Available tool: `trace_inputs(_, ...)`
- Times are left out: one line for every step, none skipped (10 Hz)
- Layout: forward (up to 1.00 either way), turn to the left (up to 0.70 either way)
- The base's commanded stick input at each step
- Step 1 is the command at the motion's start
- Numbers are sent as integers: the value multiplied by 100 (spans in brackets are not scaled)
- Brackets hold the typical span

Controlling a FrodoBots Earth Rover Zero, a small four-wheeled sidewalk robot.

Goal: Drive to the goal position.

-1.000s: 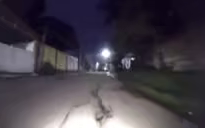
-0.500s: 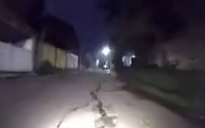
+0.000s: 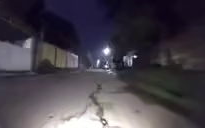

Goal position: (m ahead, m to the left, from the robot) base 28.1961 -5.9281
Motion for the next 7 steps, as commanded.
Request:
trace_inputs(50,0)
trace_inputs(50,0)
trace_inputs(50,0)
trace_inputs(50,0)
trace_inputs(28,0)
trace_inputs(0,0)
trace_inputs(0,0)
